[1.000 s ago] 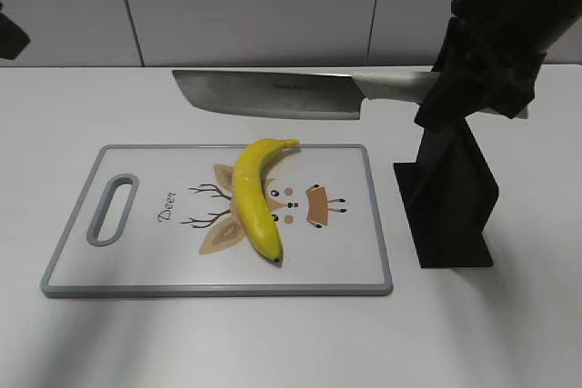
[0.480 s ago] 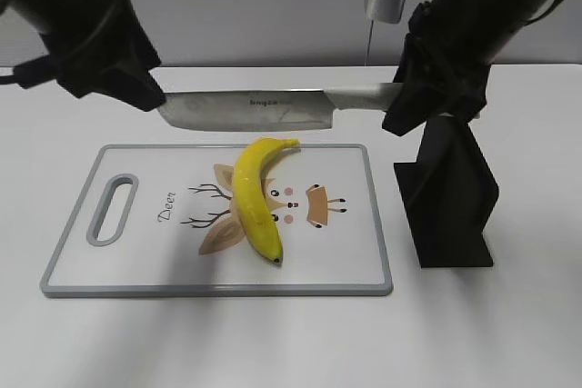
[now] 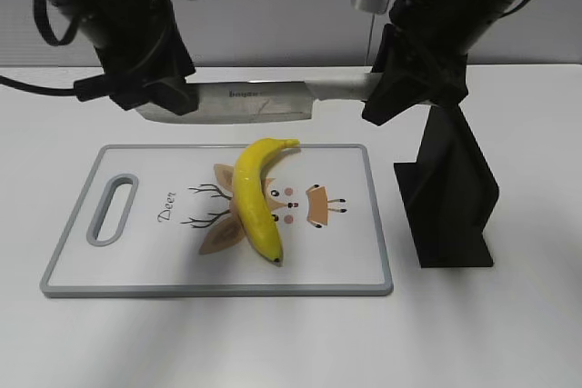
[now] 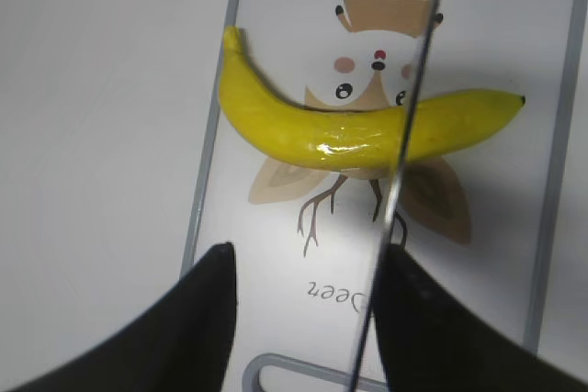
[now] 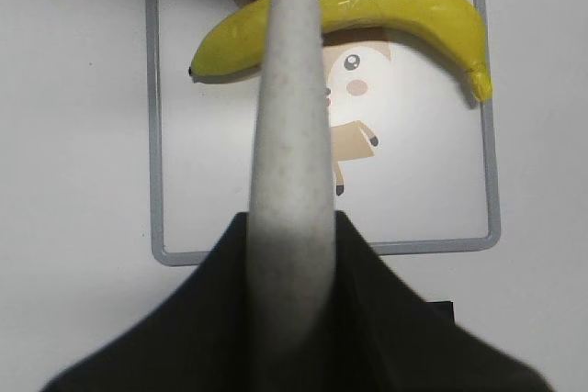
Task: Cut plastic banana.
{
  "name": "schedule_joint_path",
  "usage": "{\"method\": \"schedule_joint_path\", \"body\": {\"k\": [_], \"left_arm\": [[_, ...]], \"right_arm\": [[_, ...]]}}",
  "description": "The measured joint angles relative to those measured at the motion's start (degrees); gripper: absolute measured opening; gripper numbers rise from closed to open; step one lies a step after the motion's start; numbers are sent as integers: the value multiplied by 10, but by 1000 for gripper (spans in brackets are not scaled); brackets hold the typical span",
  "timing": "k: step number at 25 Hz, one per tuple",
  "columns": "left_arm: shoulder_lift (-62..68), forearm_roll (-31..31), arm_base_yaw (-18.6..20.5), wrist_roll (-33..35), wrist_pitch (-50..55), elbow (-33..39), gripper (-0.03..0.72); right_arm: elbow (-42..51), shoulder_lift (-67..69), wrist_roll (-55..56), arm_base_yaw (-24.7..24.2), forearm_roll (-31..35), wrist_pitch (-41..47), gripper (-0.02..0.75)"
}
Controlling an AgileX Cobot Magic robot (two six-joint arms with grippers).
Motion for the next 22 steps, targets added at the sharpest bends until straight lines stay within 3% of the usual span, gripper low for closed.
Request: {"method": "schedule_joint_path", "body": {"k": [3,6,8,12,22], "left_arm": [[8,-5,0,2,2,0,399],[8,-6,0,6,5,0,154],[8,-4,0,9,8,0,63],[10,-2,0,13,12,0,22],[68,-2,0,8,10,0,17]], "right_arm": [[0,1,-4,0,-1,-5,179],[-2,5,-4,0,-1,-16,179],[-2,9,-7,0,2,-25,179],[-2,13,-19,0,2,-37,179],[-2,69,-14,0,-5,-38,179]]}}
